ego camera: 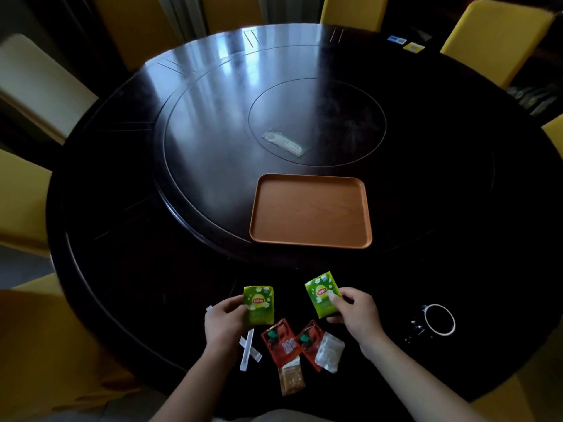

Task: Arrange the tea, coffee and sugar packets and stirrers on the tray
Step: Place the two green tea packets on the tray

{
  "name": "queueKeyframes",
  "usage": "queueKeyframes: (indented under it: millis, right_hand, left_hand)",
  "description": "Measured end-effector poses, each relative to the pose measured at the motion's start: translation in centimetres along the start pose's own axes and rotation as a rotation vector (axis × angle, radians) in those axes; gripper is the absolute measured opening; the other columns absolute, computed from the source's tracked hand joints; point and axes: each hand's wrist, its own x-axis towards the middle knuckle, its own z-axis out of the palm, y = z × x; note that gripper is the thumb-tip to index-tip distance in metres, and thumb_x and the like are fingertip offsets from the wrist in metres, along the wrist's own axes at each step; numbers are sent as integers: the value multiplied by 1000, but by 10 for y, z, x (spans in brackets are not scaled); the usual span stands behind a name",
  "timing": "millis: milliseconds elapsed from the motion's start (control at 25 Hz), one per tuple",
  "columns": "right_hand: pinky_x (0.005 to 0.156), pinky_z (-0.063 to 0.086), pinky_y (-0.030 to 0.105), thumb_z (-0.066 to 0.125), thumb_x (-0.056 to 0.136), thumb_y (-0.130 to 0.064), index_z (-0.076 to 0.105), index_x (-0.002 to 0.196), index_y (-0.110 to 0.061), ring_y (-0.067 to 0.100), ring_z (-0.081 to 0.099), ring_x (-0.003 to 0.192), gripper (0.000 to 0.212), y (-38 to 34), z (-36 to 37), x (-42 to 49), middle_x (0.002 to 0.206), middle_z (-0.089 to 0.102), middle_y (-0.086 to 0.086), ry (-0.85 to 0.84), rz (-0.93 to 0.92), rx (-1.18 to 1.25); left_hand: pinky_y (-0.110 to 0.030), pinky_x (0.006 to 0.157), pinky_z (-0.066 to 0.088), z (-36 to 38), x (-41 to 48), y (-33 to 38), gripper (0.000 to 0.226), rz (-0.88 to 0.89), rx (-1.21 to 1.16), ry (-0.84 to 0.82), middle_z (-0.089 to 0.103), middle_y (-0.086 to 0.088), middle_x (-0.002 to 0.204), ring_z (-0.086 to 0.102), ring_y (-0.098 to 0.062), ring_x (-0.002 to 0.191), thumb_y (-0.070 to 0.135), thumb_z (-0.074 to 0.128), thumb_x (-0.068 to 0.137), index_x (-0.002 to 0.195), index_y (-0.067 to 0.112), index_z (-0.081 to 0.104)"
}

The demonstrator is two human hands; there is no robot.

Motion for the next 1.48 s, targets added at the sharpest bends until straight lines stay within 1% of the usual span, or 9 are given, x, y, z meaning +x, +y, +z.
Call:
queueKeyframes:
  millis: [240,600,800,920,1000,1080,1200,1280,1480]
  right_hand:
    - [56,58,28,65,92,-15,74,83,-20,18,75,74,14,-36,1,13,81,77,4,10,-93,89]
    - [53,56,24,63,93,-5,68,87,-18,16,71,74,15,-80,0,78,91,73,13,83,-108,30]
    - [76,60,47,66,89,-5,67,91,-11,28,69,85,7,-113,5,127,91,72,11,183,-150,-149]
    - [72,62,49,66,89,-4,66,95,-8,31,70,86,7,-122,11,151,97,71,16,194,-99,-150]
    - [73,62,45,67,90,-7,66,103,-9,27,69,89,13,-125,14,159,106,70,16,166,-67,-163]
    - [86,57,42,71,87,-12,65,116,-8,26,65,100,29,-122,11,161,115,66,12,196,-139,-404]
    - [94,50,39,76,82,-11,65,122,-9,29,58,109,42,-115,3,156,119,61,11,255,-326,-650]
    - [91,47,36,77,80,-10,67,118,-9,30,57,105,39,-109,-2,155,115,63,10,225,-442,-761]
    - [87,48,41,74,83,-23,69,120,-22,29,54,106,37,-109,8,155,116,62,4,104,-550,-962]
  left_hand:
    - [-35,59,64,9,-1,38,11,-71,-293,-73,78,-21,87,77,-35,80,-3,63,92,102,-1,68]
    - [-37,60,64,56,54,118,10,12,-231,-123,76,-20,90,77,-32,79,-2,66,89,98,1,70]
    - [-36,56,62,96,104,153,8,93,-85,-50,74,-18,89,76,-26,70,-3,66,88,92,3,69]
    - [-44,67,64,113,128,159,12,89,-33,-22,73,-16,91,74,-26,74,0,68,87,98,2,70]
    - [-45,82,62,118,134,161,21,138,117,-6,75,-13,100,73,-25,85,8,71,87,108,6,72]
    - [-32,86,57,116,130,160,30,301,403,21,77,-5,106,72,-19,93,18,73,83,113,14,74]
    - [-27,76,49,100,119,151,33,723,754,45,72,2,111,67,-18,97,22,74,79,111,21,75]
    - [-33,84,53,95,117,146,37,972,913,-85,65,-3,122,62,-24,109,21,74,78,115,21,72]
    - [-41,122,22,107,127,146,47,1065,1368,-313,36,-6,160,29,-26,149,41,46,99,145,28,49]
